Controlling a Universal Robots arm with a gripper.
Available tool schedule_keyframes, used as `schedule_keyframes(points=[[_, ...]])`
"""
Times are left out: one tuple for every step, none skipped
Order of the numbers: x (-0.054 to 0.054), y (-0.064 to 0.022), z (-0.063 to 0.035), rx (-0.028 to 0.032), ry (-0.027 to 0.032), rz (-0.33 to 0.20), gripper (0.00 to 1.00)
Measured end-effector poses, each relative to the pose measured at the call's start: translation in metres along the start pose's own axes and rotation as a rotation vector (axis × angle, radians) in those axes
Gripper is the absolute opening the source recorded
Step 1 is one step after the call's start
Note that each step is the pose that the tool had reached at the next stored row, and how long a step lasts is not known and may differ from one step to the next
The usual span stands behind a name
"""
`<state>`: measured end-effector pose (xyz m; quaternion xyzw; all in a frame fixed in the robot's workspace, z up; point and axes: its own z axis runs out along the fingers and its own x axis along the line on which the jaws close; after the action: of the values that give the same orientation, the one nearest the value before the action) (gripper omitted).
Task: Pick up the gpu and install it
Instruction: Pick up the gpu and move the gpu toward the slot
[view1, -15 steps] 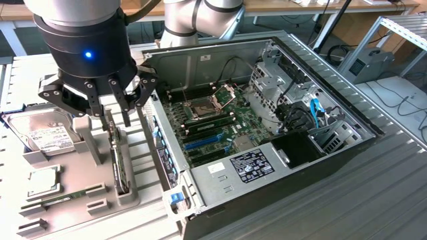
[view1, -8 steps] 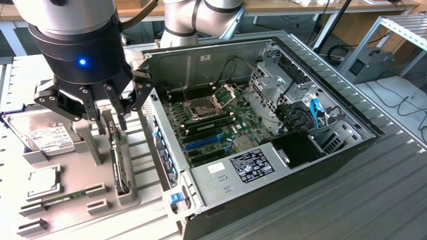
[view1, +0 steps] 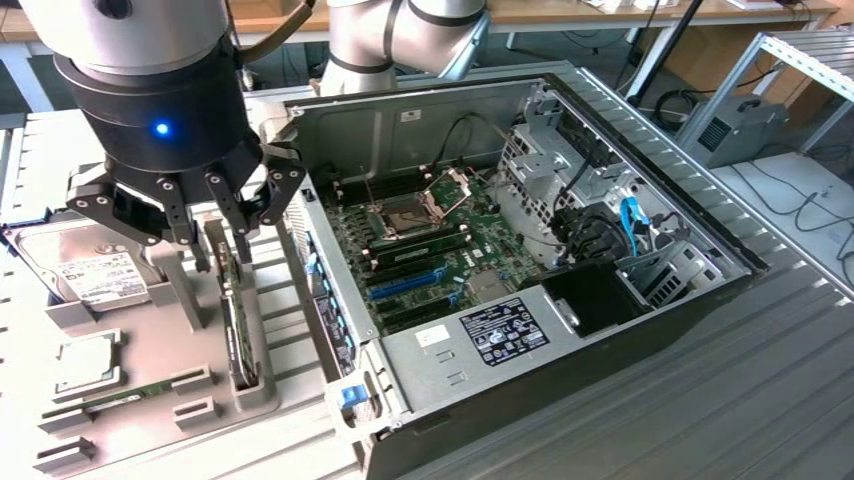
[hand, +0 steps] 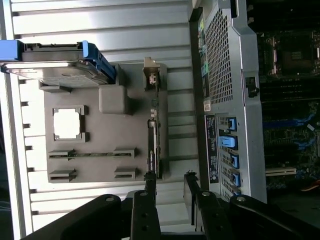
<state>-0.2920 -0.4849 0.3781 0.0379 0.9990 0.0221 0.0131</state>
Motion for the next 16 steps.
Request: schedule_keyframes(points=[[0.0002,0.0,0.0002,0.0,0.0,0.0,0.36],[0.0005,-0.0001,0.0006,0.0,0.0,0.0,0.36],[0.0007,-0.0001,0.0009,0.0,0.0,0.0,0.36],[0.0009,-0.0001,0.0011,0.0,0.0,0.0,0.36],[0.0011,-0.0001,0.0014,0.0,0.0,0.0,0.36],[0.0013,-0.0002,0.0017,0.0001,0.0,0.0,0.36],[0.0015,-0.0002,0.002,0.0001,0.0,0.0,0.36],[0.0016,-0.0002,0.0022,0.0,0.0,0.0,0.36],[0.0018,-0.0002,0.0025,0.0,0.0,0.0,0.36],[0.002,-0.0003,0.0028,0.0,0.0,0.0,0.36],[0.0021,-0.0003,0.003,0.0,0.0,0.0,0.36],[0.0023,-0.0003,0.0033,0.0,0.0,0.0,0.36],[0.0024,-0.0003,0.0036,0.0,0.0,0.0,0.36],[0.0027,-0.0004,0.0039,0.0,0.0,0.0,0.36],[0.0028,-0.0004,0.0042,0.0,0.0,0.0,0.36],[0.0031,-0.0004,0.0045,0.0,0.0,0.0,0.36]])
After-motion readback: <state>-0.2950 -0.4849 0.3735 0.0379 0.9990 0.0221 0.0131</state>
